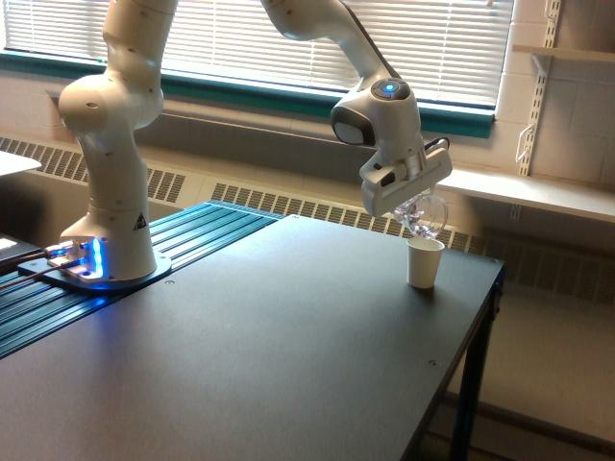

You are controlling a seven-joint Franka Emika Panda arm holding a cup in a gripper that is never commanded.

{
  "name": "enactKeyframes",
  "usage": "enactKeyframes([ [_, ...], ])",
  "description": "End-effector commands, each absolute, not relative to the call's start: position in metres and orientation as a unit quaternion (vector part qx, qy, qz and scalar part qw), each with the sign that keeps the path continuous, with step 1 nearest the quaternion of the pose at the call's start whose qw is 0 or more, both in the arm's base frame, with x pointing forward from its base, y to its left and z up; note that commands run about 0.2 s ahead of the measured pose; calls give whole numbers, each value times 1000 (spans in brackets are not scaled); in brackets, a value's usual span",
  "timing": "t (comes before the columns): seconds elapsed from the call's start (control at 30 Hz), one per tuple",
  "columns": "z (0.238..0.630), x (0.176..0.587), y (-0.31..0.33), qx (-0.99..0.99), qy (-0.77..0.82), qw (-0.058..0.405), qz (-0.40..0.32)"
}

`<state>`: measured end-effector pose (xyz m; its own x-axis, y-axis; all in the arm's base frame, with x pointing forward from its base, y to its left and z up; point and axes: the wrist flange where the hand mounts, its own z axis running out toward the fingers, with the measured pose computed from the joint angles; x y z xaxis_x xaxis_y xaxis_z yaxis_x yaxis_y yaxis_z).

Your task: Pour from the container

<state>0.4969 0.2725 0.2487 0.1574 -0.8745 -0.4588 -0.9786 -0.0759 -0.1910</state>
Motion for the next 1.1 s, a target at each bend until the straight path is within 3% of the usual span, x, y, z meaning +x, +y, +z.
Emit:
enactKeyframes([
  [0.03,247,501,270,-707,656,230,129],
  [0.27,250,506,271,-719,649,210,133],
  [1.1,244,507,268,-677,676,210,200],
])
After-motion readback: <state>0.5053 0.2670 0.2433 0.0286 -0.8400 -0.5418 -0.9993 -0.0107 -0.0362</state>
